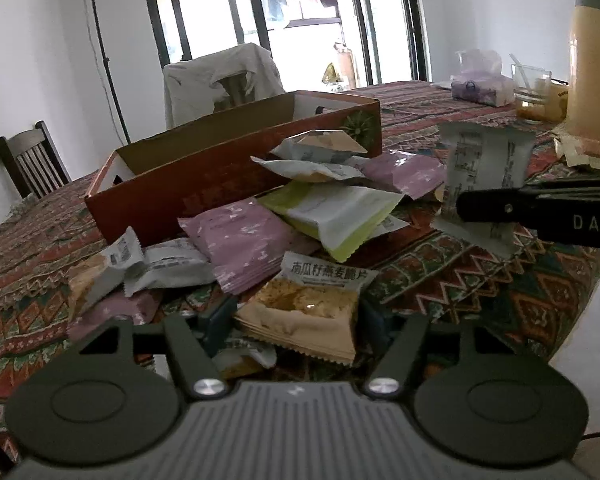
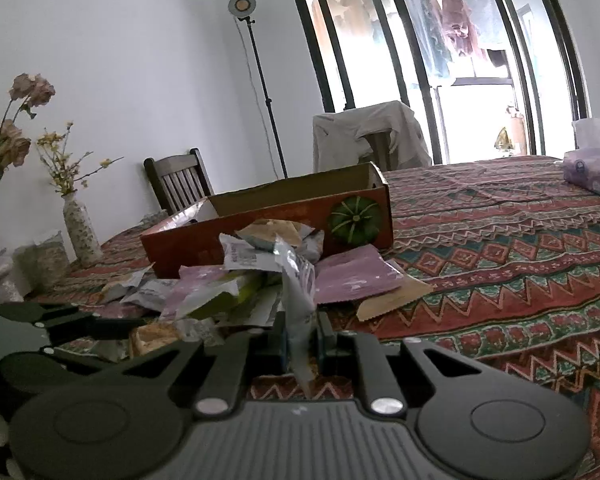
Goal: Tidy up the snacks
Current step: 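Carry both packets into the cardboard box and open both grippers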
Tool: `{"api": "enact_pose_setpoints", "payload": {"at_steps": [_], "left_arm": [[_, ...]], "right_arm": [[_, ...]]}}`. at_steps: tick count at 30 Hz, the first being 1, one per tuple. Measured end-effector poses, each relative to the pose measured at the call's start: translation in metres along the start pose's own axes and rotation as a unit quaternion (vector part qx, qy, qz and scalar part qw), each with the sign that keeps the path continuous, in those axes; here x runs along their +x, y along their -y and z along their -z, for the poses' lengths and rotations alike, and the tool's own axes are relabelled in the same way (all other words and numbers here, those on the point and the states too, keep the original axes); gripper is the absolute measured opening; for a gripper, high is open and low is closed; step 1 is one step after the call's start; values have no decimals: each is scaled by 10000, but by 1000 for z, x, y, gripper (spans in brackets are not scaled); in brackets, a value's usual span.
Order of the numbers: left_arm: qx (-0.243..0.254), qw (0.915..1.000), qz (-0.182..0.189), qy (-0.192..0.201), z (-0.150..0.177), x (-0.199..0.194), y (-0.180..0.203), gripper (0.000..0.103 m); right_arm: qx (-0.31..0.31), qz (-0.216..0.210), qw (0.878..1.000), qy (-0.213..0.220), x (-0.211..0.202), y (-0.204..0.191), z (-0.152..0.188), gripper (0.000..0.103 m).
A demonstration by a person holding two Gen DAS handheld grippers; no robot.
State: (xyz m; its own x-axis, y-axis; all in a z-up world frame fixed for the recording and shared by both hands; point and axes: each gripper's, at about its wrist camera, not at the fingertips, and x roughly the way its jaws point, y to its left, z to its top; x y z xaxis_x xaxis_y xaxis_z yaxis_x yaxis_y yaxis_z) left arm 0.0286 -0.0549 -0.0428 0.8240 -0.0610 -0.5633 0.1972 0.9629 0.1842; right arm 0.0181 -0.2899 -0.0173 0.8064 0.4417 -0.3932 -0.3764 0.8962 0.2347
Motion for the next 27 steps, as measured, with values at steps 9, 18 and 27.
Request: {"api": "enact_pose_setpoints", "payload": {"at_steps": [9,18,27], "left_arm": [[-252,9994,-54,218,3,-18,-9,66],[-434,9981,-201,392,6,-35,-18,66],[-702,9949,-404,609,6,-54,-32,66]], "right_arm": [[-42,9,10000,18,-3,-3,1,13],[-144,46,9998,108,-10,-9,-1,13],[-275,122,9991,314,-21,-14,-10,13]]}}
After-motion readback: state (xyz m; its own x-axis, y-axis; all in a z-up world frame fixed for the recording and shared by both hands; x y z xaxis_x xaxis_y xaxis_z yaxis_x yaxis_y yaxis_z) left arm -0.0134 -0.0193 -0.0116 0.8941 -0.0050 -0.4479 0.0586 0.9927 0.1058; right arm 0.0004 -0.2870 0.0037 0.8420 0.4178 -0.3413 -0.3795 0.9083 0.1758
